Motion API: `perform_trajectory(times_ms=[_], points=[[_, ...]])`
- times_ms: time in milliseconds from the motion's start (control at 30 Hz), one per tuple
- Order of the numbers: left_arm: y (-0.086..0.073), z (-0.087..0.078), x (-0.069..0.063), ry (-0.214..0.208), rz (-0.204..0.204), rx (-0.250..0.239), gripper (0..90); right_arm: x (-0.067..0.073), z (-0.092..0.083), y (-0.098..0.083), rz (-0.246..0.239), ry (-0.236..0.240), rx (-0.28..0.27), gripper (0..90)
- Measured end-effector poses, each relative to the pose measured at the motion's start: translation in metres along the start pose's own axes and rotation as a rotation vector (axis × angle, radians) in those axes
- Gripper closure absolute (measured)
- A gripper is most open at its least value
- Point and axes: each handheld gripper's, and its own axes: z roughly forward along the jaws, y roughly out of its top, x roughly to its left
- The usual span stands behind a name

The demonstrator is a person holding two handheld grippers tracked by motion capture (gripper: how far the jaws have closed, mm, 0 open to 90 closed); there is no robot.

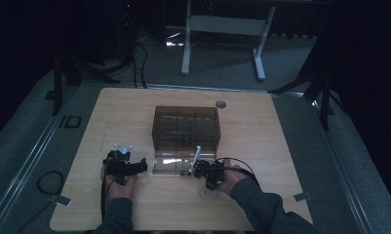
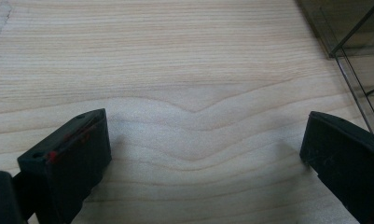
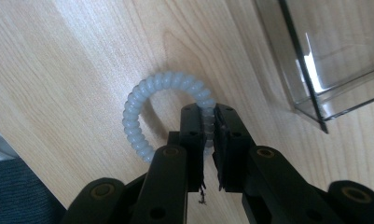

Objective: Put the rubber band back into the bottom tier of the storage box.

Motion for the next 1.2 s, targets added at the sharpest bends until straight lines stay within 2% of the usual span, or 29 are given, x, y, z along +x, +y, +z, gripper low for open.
perform_trajectory(times_ms=[1200], points=[[0.000, 0.000, 0.000, -0.001, 0.000, 0.002, 1.6, -0.015, -0.029, 0.002, 0.026, -0.012, -0.036, 82.5]])
